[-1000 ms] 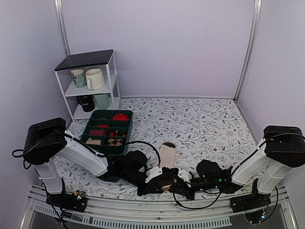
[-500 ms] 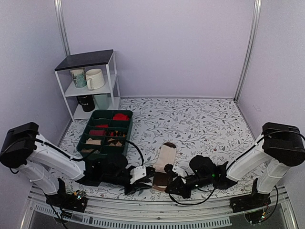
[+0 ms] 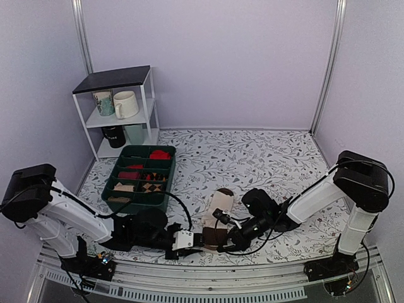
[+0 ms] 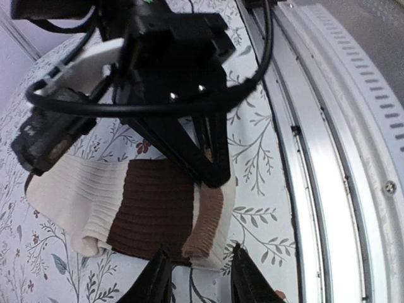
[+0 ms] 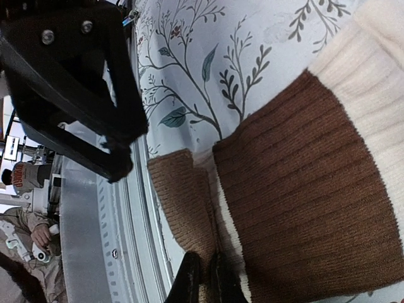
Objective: Roll the socks
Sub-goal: Roll the sock at the center of the board.
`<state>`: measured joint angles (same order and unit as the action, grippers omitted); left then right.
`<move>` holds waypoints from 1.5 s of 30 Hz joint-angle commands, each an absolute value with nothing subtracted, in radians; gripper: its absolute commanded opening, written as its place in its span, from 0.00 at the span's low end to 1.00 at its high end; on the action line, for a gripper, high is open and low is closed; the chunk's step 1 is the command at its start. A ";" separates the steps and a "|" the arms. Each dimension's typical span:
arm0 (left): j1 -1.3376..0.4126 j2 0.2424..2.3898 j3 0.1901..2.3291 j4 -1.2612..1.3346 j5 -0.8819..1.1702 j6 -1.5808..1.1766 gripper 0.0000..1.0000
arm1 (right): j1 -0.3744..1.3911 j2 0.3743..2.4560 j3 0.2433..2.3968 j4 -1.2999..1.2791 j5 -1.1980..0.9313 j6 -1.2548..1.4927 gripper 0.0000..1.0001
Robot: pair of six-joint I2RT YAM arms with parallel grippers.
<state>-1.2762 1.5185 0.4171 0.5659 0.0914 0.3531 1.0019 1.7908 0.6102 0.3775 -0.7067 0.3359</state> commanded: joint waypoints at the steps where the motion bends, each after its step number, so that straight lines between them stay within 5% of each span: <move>1: -1.293 1.603 0.456 0.617 0.084 0.429 0.33 | 0.964 1.864 0.601 0.188 -0.742 0.362 0.00; 23: -1.329 1.756 0.560 0.568 0.053 0.448 0.31 | 0.961 1.880 0.624 0.127 -0.744 0.342 0.01; 27: -1.330 1.766 0.567 0.527 0.047 0.423 0.22 | 0.962 1.876 0.623 0.129 -0.742 0.341 0.01; 30: -1.330 1.756 0.563 0.511 0.059 0.402 0.02 | 0.961 1.876 0.622 0.130 -0.739 0.342 0.01; 32: -1.330 1.750 0.561 0.507 0.074 0.386 0.00 | 0.960 1.875 0.626 0.129 -0.731 0.343 0.01; 39: -1.327 1.759 0.586 0.407 0.098 0.246 0.00 | 0.961 1.789 0.642 0.161 -0.626 0.330 0.20; 45: -1.303 1.782 0.619 0.278 0.178 0.097 0.00 | 1.000 1.490 0.448 0.499 -0.397 0.216 0.44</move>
